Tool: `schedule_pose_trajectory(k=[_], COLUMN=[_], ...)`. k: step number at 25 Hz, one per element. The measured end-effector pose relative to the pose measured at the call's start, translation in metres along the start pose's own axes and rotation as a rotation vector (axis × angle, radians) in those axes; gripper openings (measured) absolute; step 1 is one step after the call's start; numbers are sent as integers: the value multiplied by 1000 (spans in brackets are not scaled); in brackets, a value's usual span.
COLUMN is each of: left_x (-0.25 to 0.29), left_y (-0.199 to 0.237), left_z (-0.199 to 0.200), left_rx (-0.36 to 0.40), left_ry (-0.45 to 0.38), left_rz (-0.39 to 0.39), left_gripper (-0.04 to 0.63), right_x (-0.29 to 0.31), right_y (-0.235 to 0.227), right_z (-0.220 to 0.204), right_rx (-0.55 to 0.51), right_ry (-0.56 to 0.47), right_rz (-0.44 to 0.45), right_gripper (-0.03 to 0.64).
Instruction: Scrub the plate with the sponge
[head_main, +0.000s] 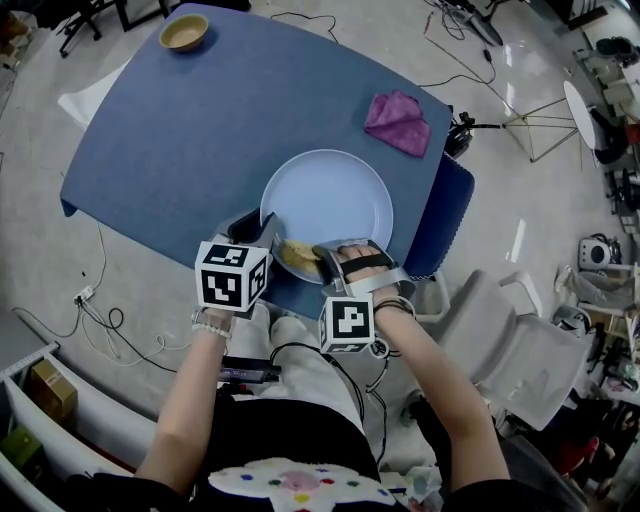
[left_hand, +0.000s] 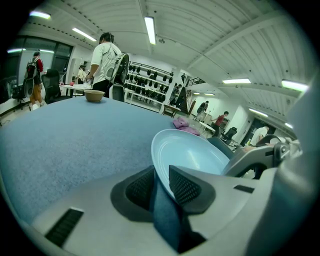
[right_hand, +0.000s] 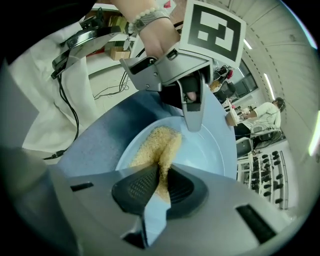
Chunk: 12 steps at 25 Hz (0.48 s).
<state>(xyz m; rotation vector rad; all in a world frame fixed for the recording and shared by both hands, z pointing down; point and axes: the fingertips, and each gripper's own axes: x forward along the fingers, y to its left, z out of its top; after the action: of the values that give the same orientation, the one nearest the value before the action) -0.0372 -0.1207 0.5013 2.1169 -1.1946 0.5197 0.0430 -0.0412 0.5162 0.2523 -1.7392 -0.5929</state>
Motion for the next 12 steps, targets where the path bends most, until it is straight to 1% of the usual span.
schedule_pose_trajectory(k=[2, 8, 12], left_x=[0, 0, 1], left_y=[-1, 1, 1], left_z=[0, 1, 1], left_rx=[0, 7, 9], left_ry=[0, -6, -7], left_rz=[0, 9, 12], left_gripper=[100, 100, 99], right_x=[0, 2, 11], right_y=[-2, -12, -22], right_z=[-1, -4, -12], right_rx=[6, -19, 2], right_ry=[2, 40, 51], right_rz=[-5, -41, -62], right_gripper=[41, 41, 41])
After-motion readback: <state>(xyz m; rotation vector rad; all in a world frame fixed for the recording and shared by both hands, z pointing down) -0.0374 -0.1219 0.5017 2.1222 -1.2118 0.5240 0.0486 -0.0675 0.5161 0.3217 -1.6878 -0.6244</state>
